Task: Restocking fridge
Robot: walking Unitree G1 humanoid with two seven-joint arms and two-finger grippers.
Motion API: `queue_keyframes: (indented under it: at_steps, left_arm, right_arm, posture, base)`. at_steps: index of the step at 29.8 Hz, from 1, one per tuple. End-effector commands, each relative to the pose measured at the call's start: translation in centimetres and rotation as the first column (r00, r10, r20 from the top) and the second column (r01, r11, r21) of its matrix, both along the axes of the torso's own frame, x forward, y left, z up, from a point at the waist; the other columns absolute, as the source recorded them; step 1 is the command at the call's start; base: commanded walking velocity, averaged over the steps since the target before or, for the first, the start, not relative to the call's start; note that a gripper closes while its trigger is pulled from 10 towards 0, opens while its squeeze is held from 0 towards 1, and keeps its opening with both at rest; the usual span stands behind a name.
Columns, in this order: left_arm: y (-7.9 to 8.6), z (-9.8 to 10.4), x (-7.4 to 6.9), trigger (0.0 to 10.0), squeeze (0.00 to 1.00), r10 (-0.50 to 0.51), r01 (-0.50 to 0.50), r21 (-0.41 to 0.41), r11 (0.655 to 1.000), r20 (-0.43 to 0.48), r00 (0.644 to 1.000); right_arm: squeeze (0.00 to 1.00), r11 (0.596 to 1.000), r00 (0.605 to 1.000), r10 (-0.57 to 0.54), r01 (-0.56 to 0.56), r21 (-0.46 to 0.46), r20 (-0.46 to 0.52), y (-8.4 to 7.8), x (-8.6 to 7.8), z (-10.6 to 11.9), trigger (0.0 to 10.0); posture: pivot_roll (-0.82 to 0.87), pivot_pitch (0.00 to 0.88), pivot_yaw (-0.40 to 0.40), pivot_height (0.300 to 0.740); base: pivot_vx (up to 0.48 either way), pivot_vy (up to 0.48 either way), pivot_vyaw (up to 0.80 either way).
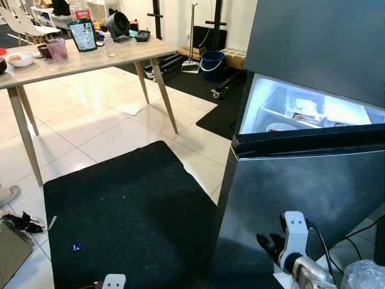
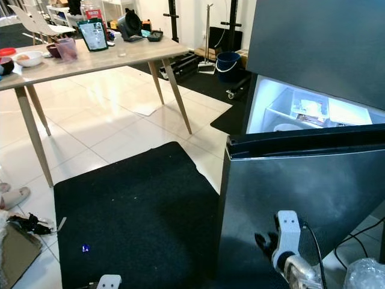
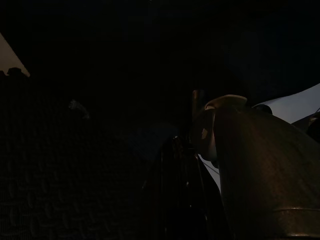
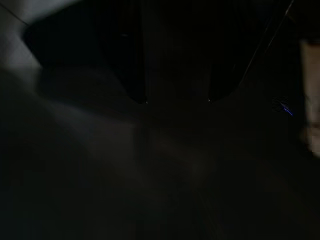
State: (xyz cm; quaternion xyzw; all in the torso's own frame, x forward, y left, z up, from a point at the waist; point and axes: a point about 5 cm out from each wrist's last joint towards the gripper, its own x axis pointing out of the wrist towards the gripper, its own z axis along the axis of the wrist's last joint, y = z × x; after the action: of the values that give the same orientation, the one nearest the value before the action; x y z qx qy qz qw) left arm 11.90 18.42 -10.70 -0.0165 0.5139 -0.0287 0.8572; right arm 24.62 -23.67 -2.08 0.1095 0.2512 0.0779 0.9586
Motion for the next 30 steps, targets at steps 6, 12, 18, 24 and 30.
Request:
queue_keyframes:
  at_steps: [6, 12, 18, 24, 30]
  left_arm:
    - [0.2, -0.1, -0.5, 10.0, 0.00, -0.008, 0.008, 0.007, 1.000, -0.018, 1.000]
    - [0.1, -0.2, -0.6, 10.0, 0.00, -0.015, 0.015, 0.004, 1.000, -0.020, 1.000]
    - [0.1, -0.2, -0.6, 10.0, 0.00, -0.020, 0.020, 0.003, 1.000, -0.019, 1.000]
    - [0.1, -0.2, -0.6, 10.0, 0.00, -0.022, 0.022, 0.003, 1.000, -0.018, 1.000]
    - [0.0, -0.2, -0.6, 10.0, 0.00, -0.016, 0.016, 0.001, 1.000, -0.017, 1.000]
  right_arm:
    - [0.00, 0.996, 0.998, 0.030, -0.033, 0.079, 0.049, 1.0, 0.9, 0.7, 10.0]
    - [0.00, 0.994, 0.996, 0.045, -0.052, 0.097, 0.071, 1.2, 1.3, 1.0, 10.0]
    - [0.00, 0.992, 0.993, 0.064, -0.074, 0.106, 0.098, 1.4, 1.9, 1.5, 10.0]
    - [0.00, 0.990, 0.988, 0.082, -0.096, 0.106, 0.129, 1.7, 2.5, 2.1, 10.0]
    - [0.00, 0.988, 0.984, 0.094, -0.111, 0.107, 0.148, 2.0, 3.0, 2.5, 10.0]
  posture:
    - [-0.06, 0.000, -0.021, 0.740]
    - [-0.06, 0.000, -0.020, 0.740]
    - [-0.06, 0.000, -0.021, 0.740]
    - [-0.06, 0.000, -0.021, 0.740]
    - [-0.06, 0.000, -0.021, 0.740]
  base:
    - [0.166, 0.000, 0.00]
    - [0.284, 0.000, 0.00]
    - [0.315, 0.000, 0.00]
    - [0.336, 0.000, 0.00]
    - [0.336, 0.000, 0.00]
